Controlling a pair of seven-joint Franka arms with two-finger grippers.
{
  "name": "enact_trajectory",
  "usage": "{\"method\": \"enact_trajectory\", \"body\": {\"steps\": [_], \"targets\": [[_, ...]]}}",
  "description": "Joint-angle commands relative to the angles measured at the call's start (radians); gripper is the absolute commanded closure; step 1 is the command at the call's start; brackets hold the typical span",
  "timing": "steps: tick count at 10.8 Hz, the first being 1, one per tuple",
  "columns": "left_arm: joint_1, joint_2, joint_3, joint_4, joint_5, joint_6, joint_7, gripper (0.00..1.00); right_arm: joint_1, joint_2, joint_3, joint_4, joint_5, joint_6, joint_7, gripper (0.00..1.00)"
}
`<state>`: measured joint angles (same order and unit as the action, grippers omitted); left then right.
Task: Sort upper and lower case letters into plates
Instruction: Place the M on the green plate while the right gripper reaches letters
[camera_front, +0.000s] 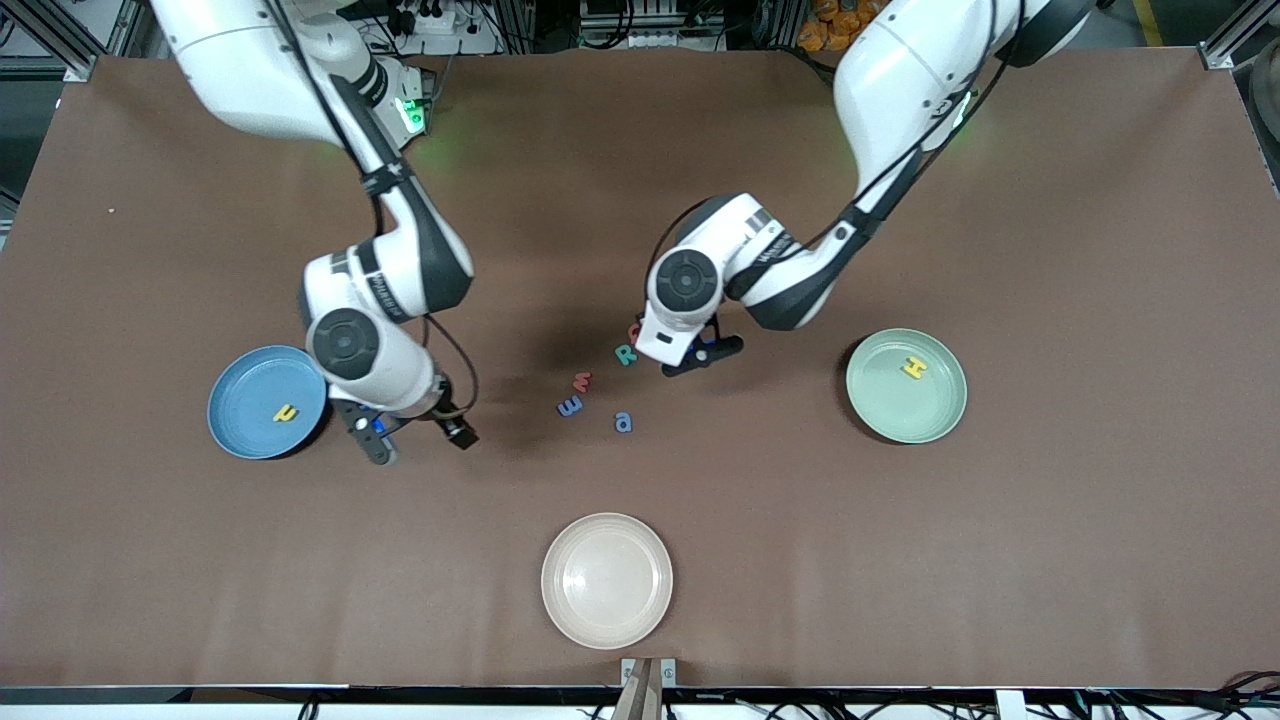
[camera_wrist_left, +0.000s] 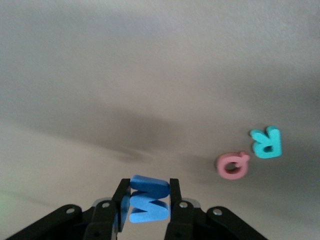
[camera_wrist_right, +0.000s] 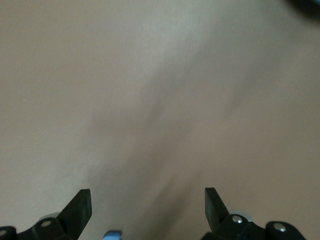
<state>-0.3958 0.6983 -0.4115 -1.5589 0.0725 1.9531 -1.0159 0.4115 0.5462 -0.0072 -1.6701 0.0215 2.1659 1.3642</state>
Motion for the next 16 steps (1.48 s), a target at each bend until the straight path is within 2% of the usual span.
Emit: {"method": "enact_trajectory", "body": {"steps": [1, 4, 6, 7, 9, 11, 12, 14, 16], "targets": [[0.043, -0.089, 0.061, -0.096, -0.046, -0.045, 0.298, 0.91, 0.058, 0.056, -0.008, 0.084, 0.011, -0.001, 0.177, 0.0], [0.067, -0.17, 0.176, -0.228, -0.06, -0.036, 0.637, 0.9, 0.16, 0.185, -0.008, 0.225, -0.005, 0.026, 0.309, 0.0], [0.087, -0.186, 0.278, -0.263, -0.139, -0.03, 0.903, 0.91, 0.205, 0.21, -0.008, 0.257, 0.003, 0.043, 0.32, 0.0], [0.092, -0.187, 0.334, -0.274, -0.176, -0.03, 1.033, 0.92, 0.239, 0.224, -0.013, 0.262, -0.027, 0.046, 0.309, 0.0], [0.089, -0.186, 0.431, -0.288, -0.307, -0.04, 1.225, 0.94, 0.254, 0.227, -0.007, 0.298, -0.214, 0.061, 0.3, 0.0], [0.089, -0.18, 0.436, -0.288, -0.313, -0.04, 1.255, 0.94, 0.239, 0.228, 0.028, 0.302, -0.283, 0.115, 0.218, 0.0], [0.089, -0.175, 0.442, -0.288, -0.319, -0.04, 1.293, 0.94, 0.24, 0.23, 0.048, 0.296, -0.352, 0.115, 0.144, 0.0], [0.084, -0.175, 0.457, -0.287, -0.32, -0.04, 1.313, 0.94, 0.254, 0.248, 0.05, 0.299, -0.47, 0.144, 0.116, 0.0], [0.078, -0.174, 0.496, -0.28, -0.318, -0.04, 1.356, 0.94, 0.26, 0.309, 0.05, 0.296, -0.538, 0.306, 0.066, 0.0]]}}
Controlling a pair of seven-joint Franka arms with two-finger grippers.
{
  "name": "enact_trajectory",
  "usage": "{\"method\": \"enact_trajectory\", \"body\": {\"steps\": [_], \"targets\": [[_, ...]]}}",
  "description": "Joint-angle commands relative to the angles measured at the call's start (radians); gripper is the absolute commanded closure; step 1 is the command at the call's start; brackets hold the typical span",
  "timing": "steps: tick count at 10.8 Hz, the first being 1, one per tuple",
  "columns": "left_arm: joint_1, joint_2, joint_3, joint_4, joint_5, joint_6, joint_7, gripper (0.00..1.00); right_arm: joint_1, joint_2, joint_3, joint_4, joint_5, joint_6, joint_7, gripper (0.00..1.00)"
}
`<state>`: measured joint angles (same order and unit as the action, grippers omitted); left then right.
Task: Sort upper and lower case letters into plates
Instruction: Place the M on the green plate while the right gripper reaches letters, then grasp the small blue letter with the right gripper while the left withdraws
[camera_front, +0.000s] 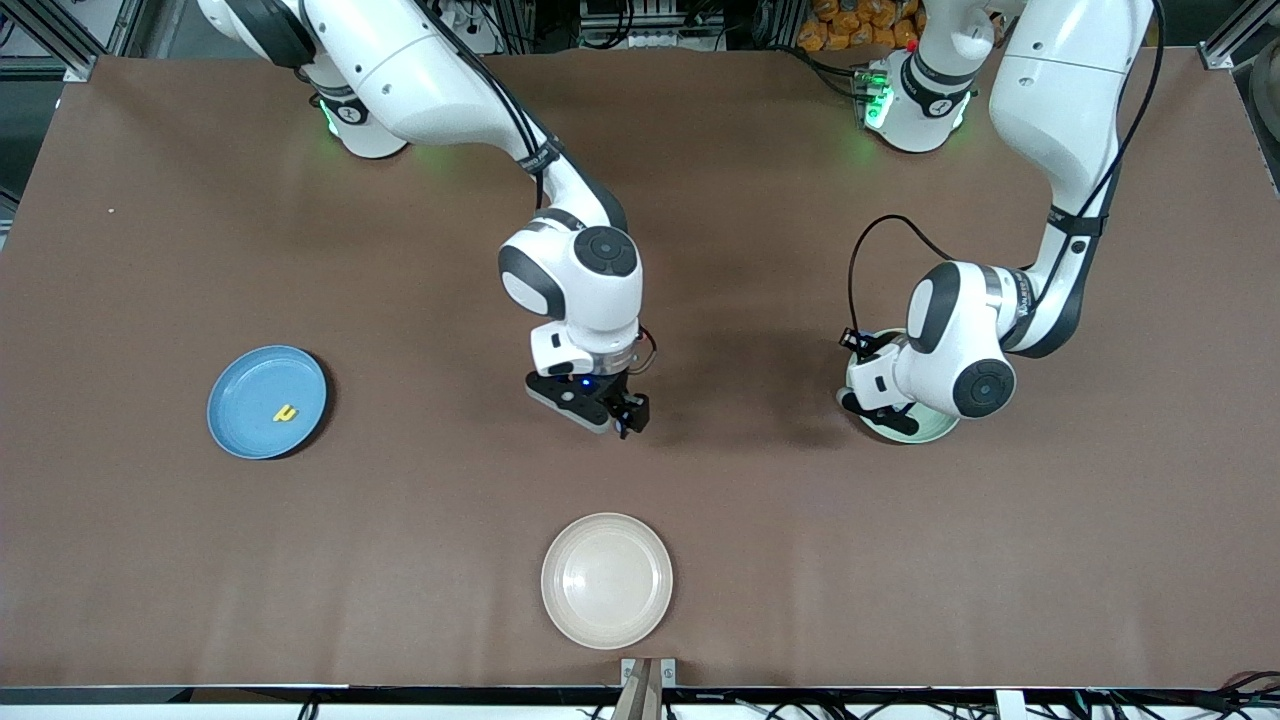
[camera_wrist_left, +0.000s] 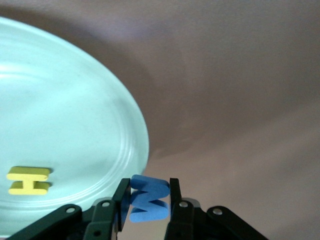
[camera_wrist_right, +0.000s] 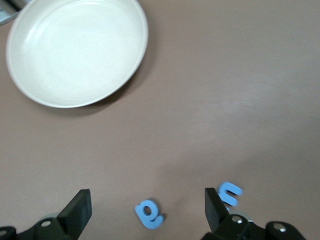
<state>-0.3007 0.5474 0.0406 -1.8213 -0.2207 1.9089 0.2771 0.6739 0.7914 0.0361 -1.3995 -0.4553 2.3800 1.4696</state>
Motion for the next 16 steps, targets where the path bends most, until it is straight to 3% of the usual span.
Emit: {"method": "enact_trajectory", "body": {"steps": [1, 2, 3, 4, 9, 12, 16], "targets": [[-0.018, -0.012, 0.064, -0.013, -0.026, 0.004, 0.126, 0.94, 0.004, 0.09, 0.007, 0.024, -0.094, 0.135, -0.087, 0.0], [-0.018, -0.007, 0.071, -0.012, -0.032, 0.006, 0.139, 0.94, 0.003, 0.104, 0.007, 0.024, -0.104, 0.16, -0.162, 0.0], [-0.02, -0.007, 0.071, -0.012, -0.046, 0.004, 0.122, 0.79, -0.008, 0.123, 0.007, 0.024, -0.108, 0.21, -0.251, 0.0], [-0.02, -0.006, 0.071, -0.015, -0.078, 0.004, 0.094, 0.01, -0.016, 0.14, 0.007, 0.024, -0.106, 0.243, -0.318, 0.0], [-0.057, -0.015, 0.062, -0.012, -0.085, -0.01, -0.103, 0.0, -0.026, 0.138, 0.01, -0.061, -0.08, 0.226, -0.351, 0.0], [-0.054, -0.024, 0.021, -0.004, -0.118, -0.02, -0.279, 0.0, -0.04, 0.121, 0.045, -0.053, -0.028, 0.145, -0.379, 0.0], [-0.061, -0.012, -0.06, 0.054, -0.115, -0.021, -0.6, 0.0, -0.034, 0.106, 0.05, 0.049, 0.189, -0.054, -0.616, 0.0]]}}
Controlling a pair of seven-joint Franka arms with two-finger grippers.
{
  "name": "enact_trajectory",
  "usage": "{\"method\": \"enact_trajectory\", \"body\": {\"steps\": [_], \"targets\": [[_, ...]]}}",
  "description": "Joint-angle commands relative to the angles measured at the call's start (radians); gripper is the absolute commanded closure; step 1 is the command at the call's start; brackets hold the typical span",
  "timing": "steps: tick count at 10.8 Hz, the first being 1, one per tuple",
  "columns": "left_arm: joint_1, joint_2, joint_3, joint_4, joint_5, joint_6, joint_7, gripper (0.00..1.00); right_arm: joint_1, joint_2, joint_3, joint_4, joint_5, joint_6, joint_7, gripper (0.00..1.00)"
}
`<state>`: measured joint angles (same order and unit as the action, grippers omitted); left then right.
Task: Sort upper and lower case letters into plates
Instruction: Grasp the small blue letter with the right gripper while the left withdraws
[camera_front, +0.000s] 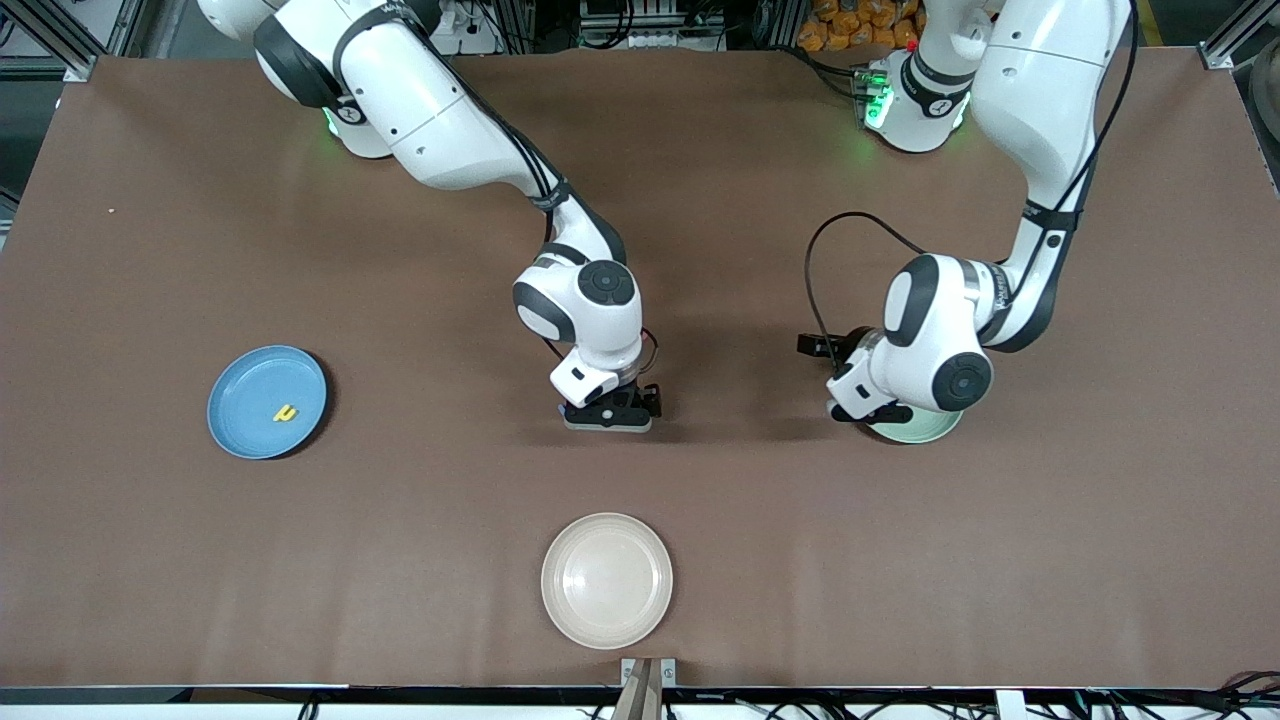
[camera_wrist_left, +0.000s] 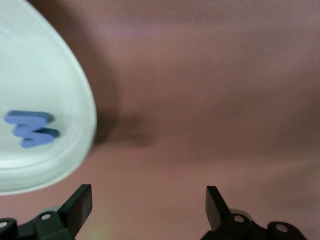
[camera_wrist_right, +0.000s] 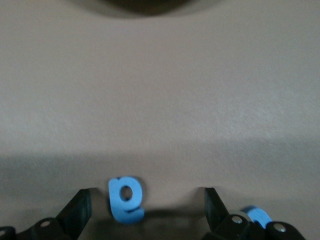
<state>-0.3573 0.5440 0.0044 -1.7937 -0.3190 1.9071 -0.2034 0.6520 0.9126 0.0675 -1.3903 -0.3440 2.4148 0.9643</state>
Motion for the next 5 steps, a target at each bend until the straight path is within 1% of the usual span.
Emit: {"method": "enact_trajectory", "body": {"steps": [1, 2, 5], "targets": [[-0.024, 0.003, -0.032, 0.04, -0.005, -0.019, -0.163, 0.0, -0.017, -0.014, 0.017, 0.063, 0.132, -0.109, -0.204, 0.0], [-0.034, 0.016, -0.032, 0.065, -0.003, -0.019, -0.174, 0.0, -0.018, -0.009, 0.014, 0.08, 0.173, -0.109, -0.273, 0.0], [-0.045, 0.031, -0.032, 0.099, -0.003, -0.019, -0.204, 0.0, -0.026, 0.014, 0.011, 0.129, 0.223, -0.097, -0.352, 0.0]]}}
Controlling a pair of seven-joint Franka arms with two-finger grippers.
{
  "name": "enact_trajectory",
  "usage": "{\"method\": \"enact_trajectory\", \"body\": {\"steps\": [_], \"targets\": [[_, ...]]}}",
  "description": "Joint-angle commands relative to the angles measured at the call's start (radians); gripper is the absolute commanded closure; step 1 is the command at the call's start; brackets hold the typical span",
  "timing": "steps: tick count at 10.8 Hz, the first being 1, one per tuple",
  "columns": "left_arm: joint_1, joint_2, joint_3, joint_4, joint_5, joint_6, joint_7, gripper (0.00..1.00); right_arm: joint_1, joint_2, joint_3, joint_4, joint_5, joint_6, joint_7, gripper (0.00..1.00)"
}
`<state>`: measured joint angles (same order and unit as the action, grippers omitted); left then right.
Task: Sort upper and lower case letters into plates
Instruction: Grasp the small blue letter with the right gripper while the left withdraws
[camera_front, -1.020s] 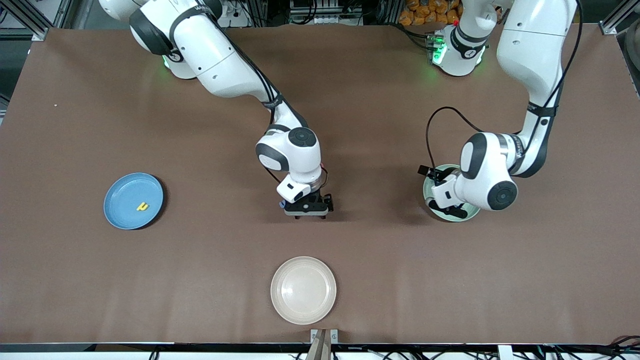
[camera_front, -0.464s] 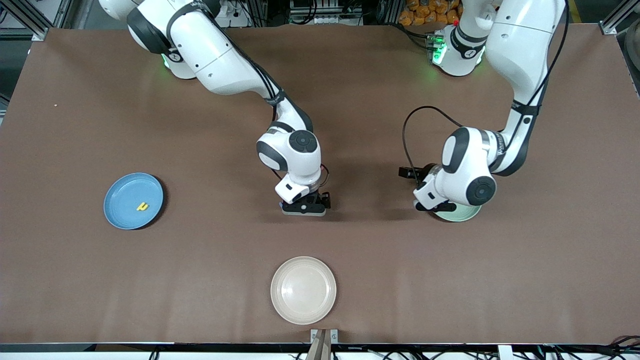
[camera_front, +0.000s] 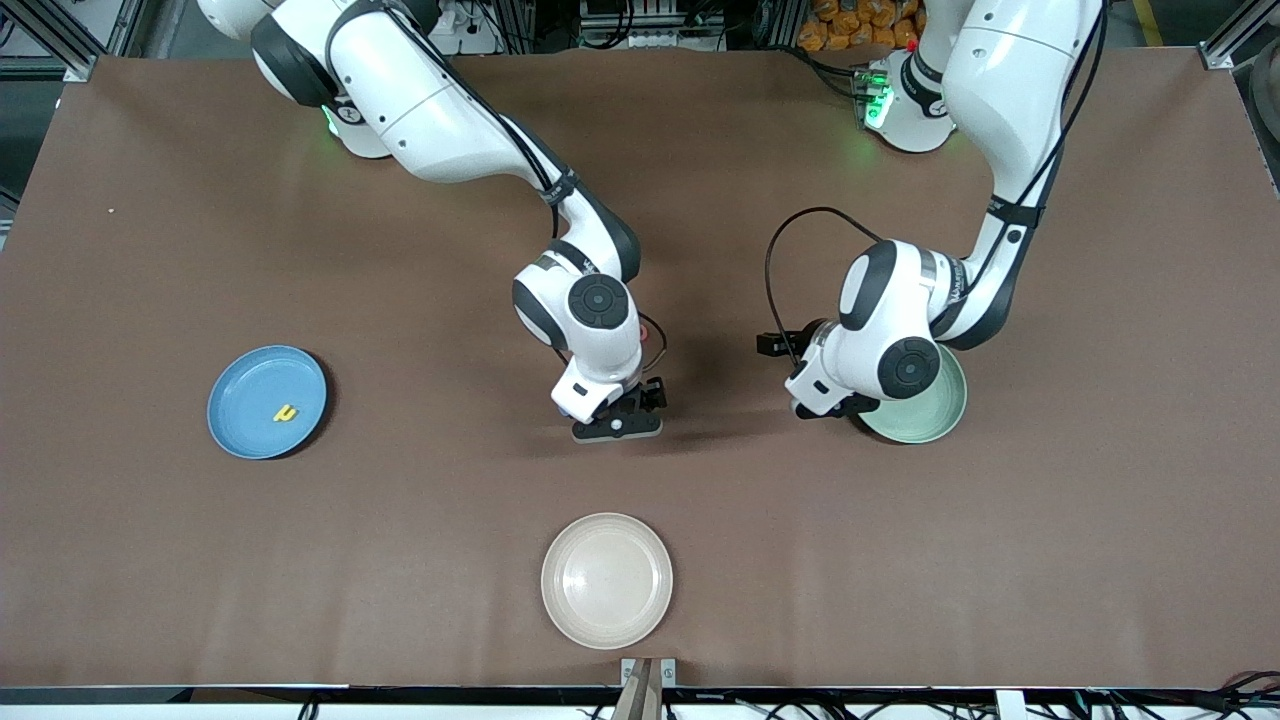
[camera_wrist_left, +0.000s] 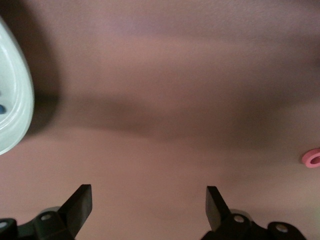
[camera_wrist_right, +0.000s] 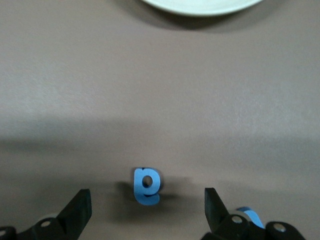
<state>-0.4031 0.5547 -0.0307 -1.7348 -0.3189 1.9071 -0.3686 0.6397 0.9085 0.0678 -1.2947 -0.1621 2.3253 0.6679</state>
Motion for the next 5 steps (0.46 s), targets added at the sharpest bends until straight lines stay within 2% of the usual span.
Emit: {"method": "enact_trajectory", "body": {"steps": [1, 5], "targets": [[0.0, 0.021, -0.003, 0.041, -0.002, -0.019, -0.076, 0.0, -0.023, 0.023, 0.01, 0.04, 0.052, -0.009, -0.076, 0.0], [0.0, 0.022, -0.011, 0.053, 0.003, -0.02, -0.082, 0.0, -0.032, 0.07, 0.01, 0.061, 0.058, -0.006, -0.087, 0.0]]}}
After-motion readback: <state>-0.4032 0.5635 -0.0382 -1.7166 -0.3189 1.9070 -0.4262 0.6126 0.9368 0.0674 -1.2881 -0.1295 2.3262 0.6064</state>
